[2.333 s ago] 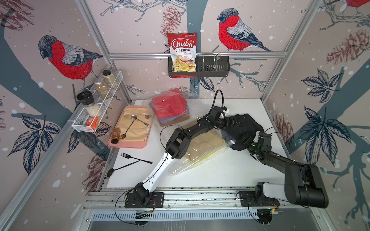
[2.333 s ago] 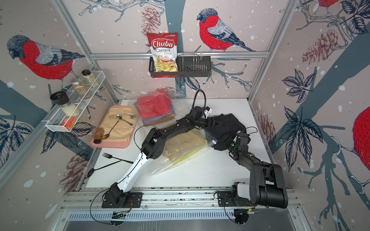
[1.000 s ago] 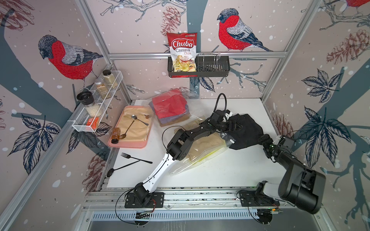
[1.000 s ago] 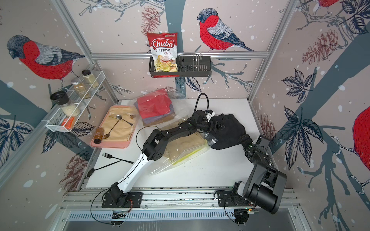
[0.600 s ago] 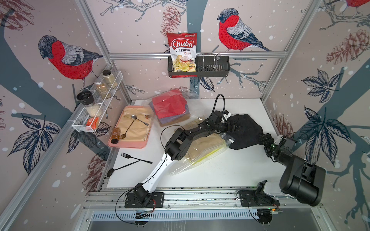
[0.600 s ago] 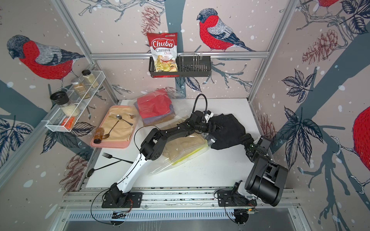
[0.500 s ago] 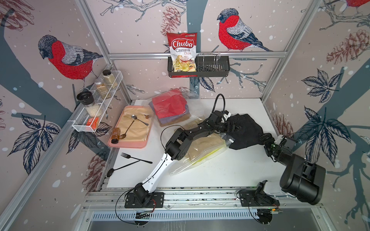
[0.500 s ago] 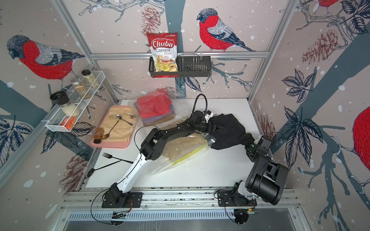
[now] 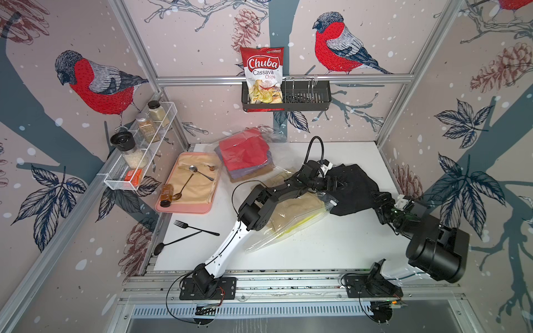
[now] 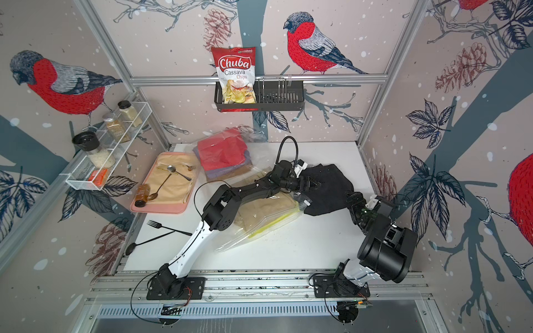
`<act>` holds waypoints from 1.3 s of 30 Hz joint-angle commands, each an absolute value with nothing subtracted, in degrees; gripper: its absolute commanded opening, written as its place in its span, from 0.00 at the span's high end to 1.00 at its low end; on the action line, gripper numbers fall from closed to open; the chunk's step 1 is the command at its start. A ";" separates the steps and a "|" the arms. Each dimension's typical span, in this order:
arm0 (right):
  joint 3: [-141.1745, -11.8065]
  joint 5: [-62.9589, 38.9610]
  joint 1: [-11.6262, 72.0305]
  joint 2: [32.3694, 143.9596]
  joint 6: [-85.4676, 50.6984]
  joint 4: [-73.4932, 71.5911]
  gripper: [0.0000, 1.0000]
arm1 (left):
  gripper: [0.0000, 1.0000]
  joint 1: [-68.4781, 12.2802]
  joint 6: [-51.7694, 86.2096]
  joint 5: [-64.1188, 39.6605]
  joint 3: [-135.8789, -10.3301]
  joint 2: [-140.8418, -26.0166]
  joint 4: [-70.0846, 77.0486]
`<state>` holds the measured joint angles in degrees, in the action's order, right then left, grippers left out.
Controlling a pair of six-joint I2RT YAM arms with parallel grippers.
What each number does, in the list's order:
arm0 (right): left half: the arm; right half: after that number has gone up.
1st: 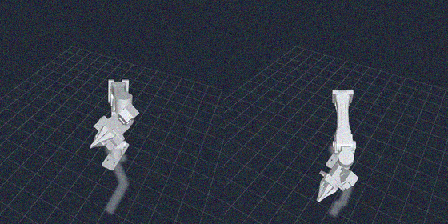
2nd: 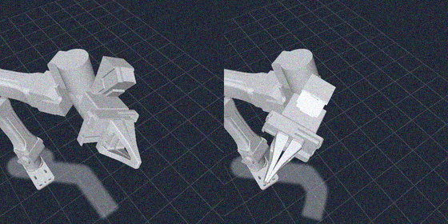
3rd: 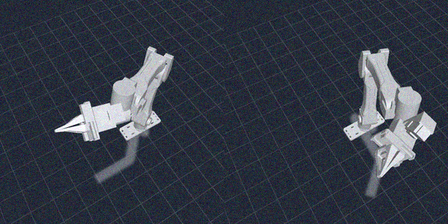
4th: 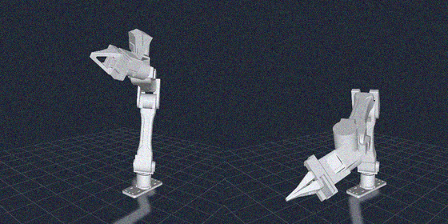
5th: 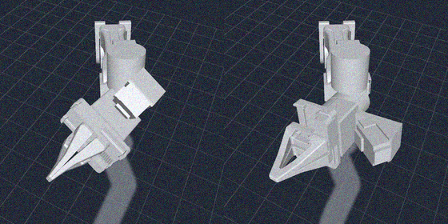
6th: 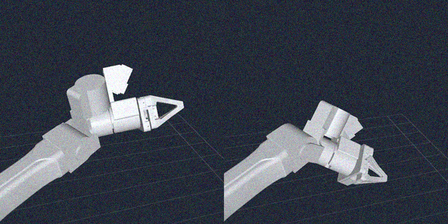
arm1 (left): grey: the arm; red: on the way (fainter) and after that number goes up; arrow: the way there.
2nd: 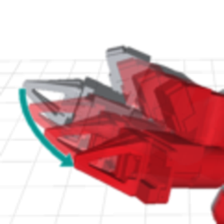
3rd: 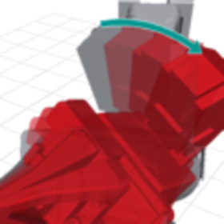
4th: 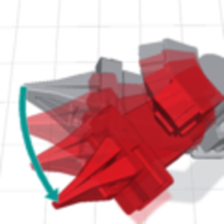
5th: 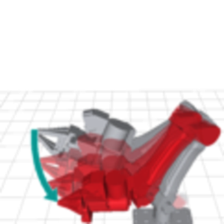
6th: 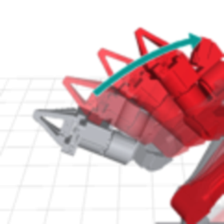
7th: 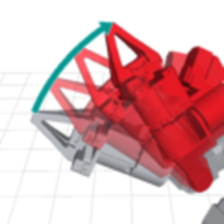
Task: Take the trousers out of the vacuum bag
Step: Place the trousers at the center of the board.
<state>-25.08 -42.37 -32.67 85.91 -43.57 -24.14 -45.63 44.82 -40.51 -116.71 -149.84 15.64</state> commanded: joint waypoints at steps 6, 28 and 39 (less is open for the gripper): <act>-25.49 -42.04 -33.49 87.54 -46.12 -24.94 0.01 | 0.03 -45.35 45.18 -41.48 -116.30 -150.03 13.18; -35.12 -18.44 -20.83 85.84 -38.96 -16.33 0.80 | 0.03 -45.08 44.91 -41.35 -114.88 -149.85 13.18; -32.08 -0.93 -12.49 72.03 -30.71 -9.58 0.81 | 0.03 -44.52 44.70 -40.79 -112.59 -148.50 12.86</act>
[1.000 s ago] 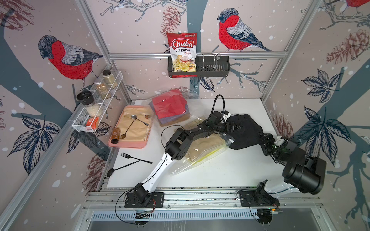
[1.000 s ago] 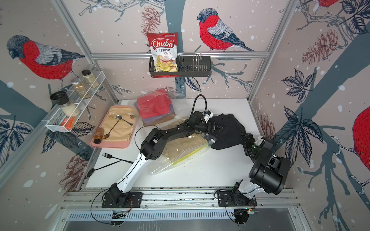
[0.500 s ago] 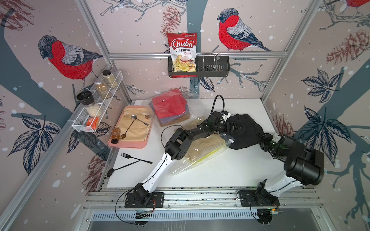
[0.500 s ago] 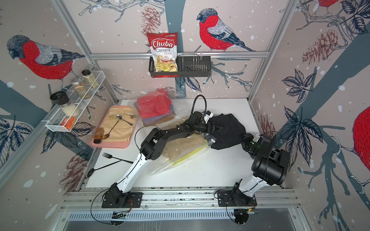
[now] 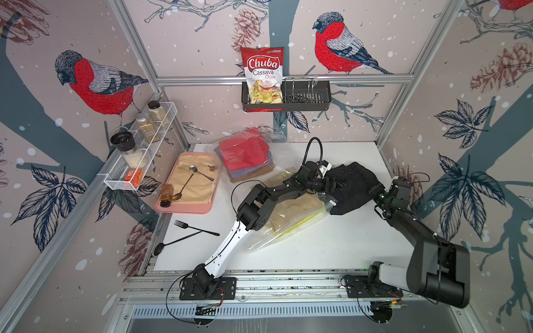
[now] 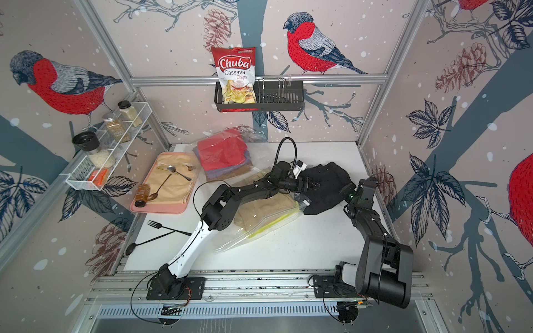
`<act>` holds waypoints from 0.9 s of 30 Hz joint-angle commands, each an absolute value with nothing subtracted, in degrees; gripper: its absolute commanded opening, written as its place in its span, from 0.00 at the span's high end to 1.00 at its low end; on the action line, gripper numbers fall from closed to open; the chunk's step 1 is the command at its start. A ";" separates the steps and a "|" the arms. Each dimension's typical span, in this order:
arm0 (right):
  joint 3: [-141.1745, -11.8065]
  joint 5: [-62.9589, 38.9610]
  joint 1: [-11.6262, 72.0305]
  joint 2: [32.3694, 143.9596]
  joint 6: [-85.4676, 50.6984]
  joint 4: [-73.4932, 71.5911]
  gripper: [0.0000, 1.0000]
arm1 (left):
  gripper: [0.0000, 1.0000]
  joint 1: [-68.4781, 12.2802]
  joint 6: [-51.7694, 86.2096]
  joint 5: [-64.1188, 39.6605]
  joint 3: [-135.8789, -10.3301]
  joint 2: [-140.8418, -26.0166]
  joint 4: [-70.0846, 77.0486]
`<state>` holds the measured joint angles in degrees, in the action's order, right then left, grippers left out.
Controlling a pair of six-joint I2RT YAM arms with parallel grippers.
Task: Take the trousers out of the vacuum bag
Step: Place the trousers at the center of the board.
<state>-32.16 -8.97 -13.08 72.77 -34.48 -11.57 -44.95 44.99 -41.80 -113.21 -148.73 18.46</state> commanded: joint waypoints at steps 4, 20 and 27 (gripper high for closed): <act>-31.56 3.44 -12.57 72.54 -31.25 -5.68 0.53 | 0.03 -44.56 44.13 -40.35 -112.11 -147.85 12.06; -30.63 -11.33 -14.67 62.72 -31.96 -10.26 0.10 | 0.03 -45.00 45.35 -41.57 -112.51 -146.78 13.09; -33.75 -18.31 -15.73 70.22 -31.58 -9.94 0.12 | 0.03 -45.52 45.13 -41.71 -112.84 -146.60 12.44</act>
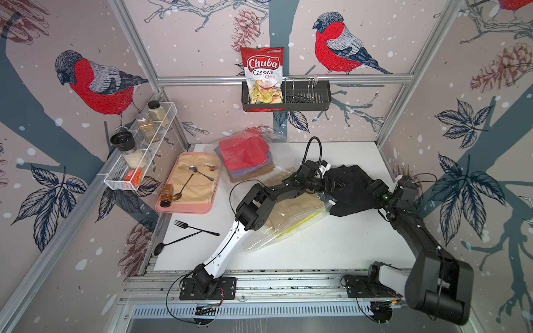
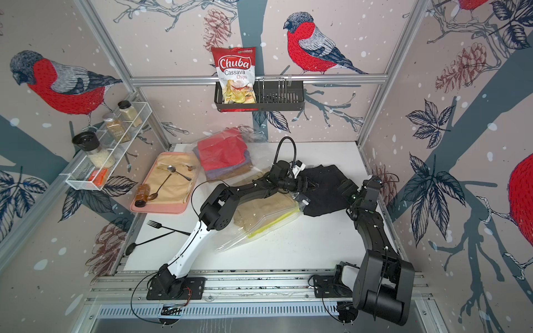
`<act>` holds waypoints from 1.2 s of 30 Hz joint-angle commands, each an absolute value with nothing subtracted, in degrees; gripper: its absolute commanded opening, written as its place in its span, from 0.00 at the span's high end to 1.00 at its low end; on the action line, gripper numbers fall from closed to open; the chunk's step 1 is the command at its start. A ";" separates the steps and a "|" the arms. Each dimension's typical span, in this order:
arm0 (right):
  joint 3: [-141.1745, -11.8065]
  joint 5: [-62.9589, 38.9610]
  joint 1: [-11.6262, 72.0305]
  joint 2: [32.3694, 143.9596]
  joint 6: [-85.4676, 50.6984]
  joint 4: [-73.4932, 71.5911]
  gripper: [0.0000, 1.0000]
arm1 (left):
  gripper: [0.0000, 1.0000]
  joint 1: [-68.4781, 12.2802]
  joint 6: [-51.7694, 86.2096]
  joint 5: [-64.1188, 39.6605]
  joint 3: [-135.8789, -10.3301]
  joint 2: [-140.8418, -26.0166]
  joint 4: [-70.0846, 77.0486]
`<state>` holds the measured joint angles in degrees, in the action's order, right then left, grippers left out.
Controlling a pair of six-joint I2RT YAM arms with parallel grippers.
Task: Take the trousers out of the vacuum bag
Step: Place the trousers at the center of the board.
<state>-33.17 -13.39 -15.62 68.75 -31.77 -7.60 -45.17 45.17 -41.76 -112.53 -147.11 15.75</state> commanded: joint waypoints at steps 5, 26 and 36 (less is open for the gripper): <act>-34.84 -21.40 -18.19 77.24 -31.28 -10.68 0.14 | 0.03 -45.70 44.92 -42.28 -113.03 -146.61 12.13; -29.71 -16.66 -20.98 73.66 -34.92 -6.10 0.22 | 0.02 -45.18 42.93 -41.55 -115.40 -139.75 8.46; -31.60 -20.64 -8.56 66.95 -30.15 -10.17 0.13 | 0.02 -42.23 37.00 -39.63 -115.95 -136.70 2.60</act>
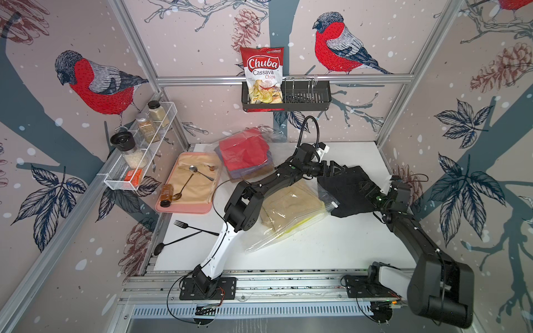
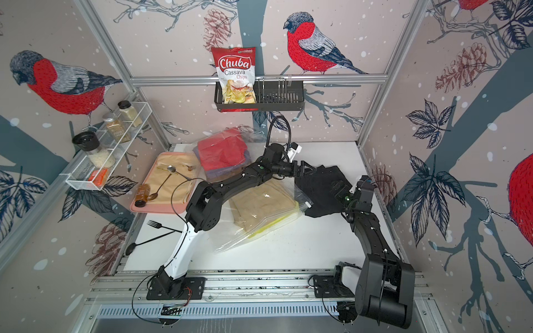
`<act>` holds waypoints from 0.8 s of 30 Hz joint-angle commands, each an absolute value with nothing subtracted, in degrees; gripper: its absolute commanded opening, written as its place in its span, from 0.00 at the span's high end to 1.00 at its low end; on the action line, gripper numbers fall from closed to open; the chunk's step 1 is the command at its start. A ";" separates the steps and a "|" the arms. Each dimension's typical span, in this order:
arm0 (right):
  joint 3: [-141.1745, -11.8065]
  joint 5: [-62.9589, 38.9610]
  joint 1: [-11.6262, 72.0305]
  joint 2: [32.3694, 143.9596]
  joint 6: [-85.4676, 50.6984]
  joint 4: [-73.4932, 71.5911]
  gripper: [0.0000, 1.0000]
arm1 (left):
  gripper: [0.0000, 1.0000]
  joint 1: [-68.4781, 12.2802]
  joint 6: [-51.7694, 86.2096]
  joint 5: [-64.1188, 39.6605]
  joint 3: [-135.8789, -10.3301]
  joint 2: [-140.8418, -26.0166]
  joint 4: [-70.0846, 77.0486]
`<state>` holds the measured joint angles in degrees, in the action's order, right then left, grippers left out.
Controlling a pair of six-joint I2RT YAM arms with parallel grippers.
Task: Take the trousers out of the vacuum bag
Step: Place the trousers at the center of the board.
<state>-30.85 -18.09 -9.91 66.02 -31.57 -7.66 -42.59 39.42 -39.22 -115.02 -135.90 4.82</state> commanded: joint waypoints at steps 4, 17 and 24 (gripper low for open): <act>-33.24 -22.27 -5.20 71.47 -28.99 -10.21 0.09 | 0.02 -42.33 38.83 -41.89 -118.31 -140.18 5.94; -30.36 -25.82 -4.53 88.72 -35.28 -20.35 0.08 | 0.02 -42.22 42.91 -42.70 -121.29 -146.86 9.54; -31.29 -27.06 -9.40 94.82 -35.65 -23.77 0.08 | 0.02 -41.51 40.78 -42.33 -113.78 -136.43 10.41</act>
